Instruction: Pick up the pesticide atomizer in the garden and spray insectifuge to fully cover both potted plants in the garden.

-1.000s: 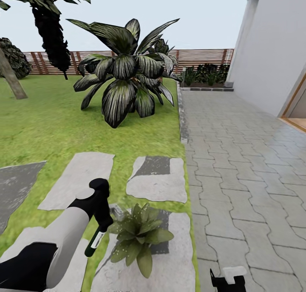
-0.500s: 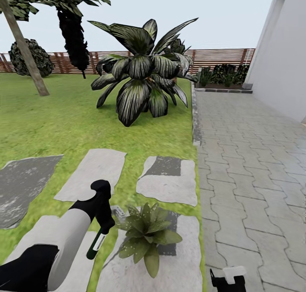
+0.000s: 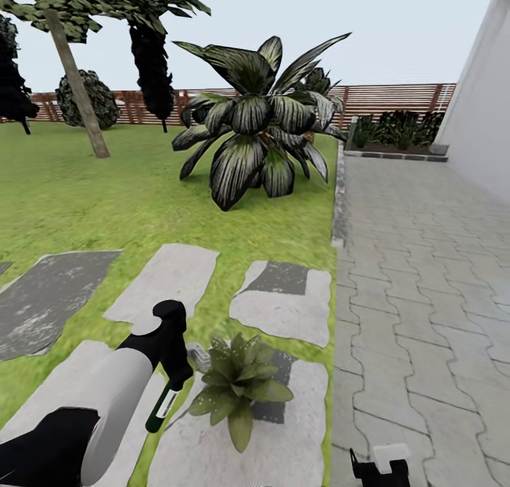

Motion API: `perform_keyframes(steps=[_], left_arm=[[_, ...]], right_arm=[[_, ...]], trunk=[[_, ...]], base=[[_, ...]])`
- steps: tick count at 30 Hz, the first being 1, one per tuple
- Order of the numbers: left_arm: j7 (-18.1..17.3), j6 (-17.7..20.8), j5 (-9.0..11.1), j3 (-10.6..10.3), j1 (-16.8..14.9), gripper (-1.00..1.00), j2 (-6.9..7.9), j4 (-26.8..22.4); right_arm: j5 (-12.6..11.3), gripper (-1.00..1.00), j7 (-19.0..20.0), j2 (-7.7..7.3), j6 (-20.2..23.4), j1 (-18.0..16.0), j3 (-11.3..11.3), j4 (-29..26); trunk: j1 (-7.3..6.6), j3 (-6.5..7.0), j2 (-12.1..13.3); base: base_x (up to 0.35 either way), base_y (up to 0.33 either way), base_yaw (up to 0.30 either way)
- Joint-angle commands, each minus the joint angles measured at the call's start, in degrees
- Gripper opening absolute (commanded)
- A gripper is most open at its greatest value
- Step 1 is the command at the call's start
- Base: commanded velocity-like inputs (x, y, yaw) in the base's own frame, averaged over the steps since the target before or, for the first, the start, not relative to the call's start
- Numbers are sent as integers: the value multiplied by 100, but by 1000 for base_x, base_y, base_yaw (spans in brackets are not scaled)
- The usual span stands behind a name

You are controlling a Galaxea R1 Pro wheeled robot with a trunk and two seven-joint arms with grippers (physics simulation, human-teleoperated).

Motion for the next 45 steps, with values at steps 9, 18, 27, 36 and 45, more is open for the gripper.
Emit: perform_keyframes(steps=[9, 18, 27, 36, 45], left_arm=[[-37, 67, -60, -3, -4, -100, 1, -6], [-4, 59, -77, -28, 227, -100, 20, -3], [-1, 67, -72, -14, 242, -100, 10, -12], [7, 67, -69, -13, 242, -100, 7, -21], [41, 72, -69, -40, 242, -100, 15, -71]], right_arm=[[-55, 100, -4, -1, -11, 0, 51, -3], [-55, 100, -10, -1, -11, 0, 51, -3], [-55, 100, -6, -1, -11, 0, 51, -3], [-55, 100, -12, -1, -11, 1, 51, -3], [-55, 100, -5, -1, -11, 2, 51, -3]], trunk=[[-2, -5, -2], [-2, -5, -2], [-2, -5, -2], [-2, -5, -2], [-2, -5, -2]], base=[[58, -142, 152], [1, -1, 148], [0, 0, 67], [0, -84, 87], [0, -62, 275]])
